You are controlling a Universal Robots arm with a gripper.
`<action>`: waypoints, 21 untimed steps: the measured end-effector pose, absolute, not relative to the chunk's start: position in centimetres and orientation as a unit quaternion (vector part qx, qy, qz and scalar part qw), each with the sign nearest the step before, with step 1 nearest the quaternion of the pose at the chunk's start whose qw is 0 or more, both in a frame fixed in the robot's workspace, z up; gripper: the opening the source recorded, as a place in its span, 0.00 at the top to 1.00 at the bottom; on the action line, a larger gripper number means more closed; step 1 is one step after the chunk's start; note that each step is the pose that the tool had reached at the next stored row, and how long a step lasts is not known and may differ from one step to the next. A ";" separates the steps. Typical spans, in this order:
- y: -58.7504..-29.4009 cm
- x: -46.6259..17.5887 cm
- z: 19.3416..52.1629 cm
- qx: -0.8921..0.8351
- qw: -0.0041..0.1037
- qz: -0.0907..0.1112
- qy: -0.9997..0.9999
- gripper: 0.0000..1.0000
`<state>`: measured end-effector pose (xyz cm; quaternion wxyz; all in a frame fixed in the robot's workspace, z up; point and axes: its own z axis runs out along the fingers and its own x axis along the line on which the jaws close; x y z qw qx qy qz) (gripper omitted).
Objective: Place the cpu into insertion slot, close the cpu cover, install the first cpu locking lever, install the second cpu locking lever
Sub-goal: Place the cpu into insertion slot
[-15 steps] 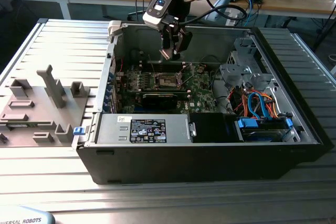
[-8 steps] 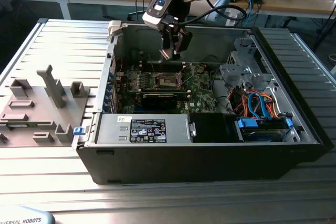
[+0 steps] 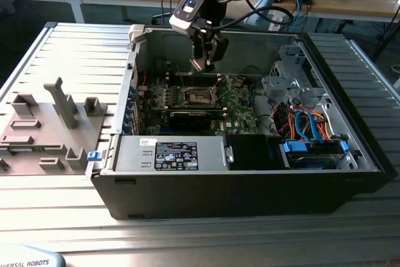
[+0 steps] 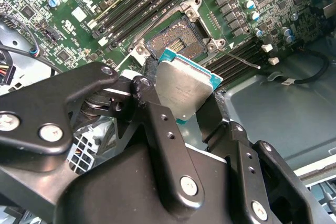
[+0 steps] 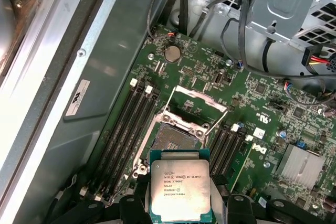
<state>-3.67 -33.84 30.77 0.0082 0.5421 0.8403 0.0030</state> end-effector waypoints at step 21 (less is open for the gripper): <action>-33.8 -3.7 30.7 0.549 0.008 0.003 0.836 0.46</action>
